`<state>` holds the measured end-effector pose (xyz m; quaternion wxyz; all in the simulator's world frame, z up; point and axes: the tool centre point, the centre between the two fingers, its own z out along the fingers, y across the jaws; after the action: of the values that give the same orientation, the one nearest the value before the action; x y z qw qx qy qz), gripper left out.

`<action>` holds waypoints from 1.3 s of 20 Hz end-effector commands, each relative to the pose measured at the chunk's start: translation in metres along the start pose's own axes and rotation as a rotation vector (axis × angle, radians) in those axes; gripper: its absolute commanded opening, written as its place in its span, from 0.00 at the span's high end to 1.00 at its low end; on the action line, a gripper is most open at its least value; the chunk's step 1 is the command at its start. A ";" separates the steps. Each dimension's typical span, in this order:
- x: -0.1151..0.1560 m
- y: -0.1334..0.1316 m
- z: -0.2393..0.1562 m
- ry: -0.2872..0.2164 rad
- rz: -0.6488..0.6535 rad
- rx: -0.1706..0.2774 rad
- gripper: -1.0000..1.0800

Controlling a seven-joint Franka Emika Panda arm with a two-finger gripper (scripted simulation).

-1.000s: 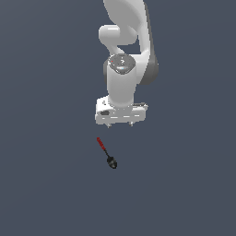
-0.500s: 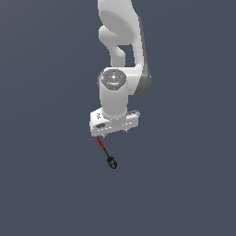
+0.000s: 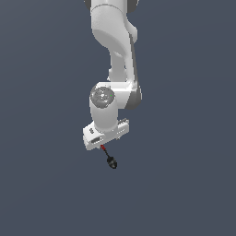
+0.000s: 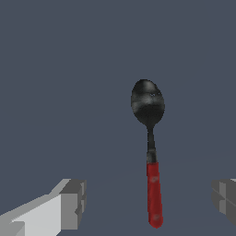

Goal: Pick up the object and move it to a goal position.

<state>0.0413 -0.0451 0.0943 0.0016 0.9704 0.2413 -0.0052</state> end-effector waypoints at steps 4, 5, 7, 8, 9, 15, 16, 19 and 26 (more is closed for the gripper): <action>0.001 0.015 0.019 0.006 -0.090 0.000 0.04; 0.002 0.017 0.021 0.007 -0.101 0.000 0.04; 0.002 0.021 0.026 0.008 -0.122 0.000 0.04; 0.002 0.022 0.028 0.009 -0.130 0.000 0.04; 0.002 0.024 0.029 0.009 -0.137 0.000 0.04; 0.002 0.027 0.034 0.011 -0.158 0.000 0.04; 0.001 0.027 0.033 0.010 -0.154 0.000 0.04; 0.001 0.027 0.037 0.010 -0.154 0.000 0.04; 0.001 0.026 0.068 0.011 -0.157 0.000 0.04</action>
<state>0.0544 -0.0684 0.0352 0.0002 0.9487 0.3162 0.0002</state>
